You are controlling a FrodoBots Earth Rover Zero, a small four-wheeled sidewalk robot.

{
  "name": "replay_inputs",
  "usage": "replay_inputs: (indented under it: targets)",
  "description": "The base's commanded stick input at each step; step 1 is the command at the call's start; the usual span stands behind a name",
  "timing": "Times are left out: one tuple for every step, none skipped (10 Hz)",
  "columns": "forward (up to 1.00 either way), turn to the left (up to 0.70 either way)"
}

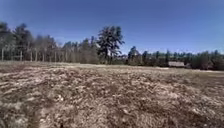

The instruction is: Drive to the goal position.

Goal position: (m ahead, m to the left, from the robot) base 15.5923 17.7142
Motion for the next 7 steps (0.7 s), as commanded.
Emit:
replay_inputs:
  targets:
    - [0.70,0.00]
    - [0.70,0.00]
    - [0.70,0.00]
    - [0.70,0.00]
    - [0.70,0.00]
    - [0.70,0.00]
    - [0.70,0.00]
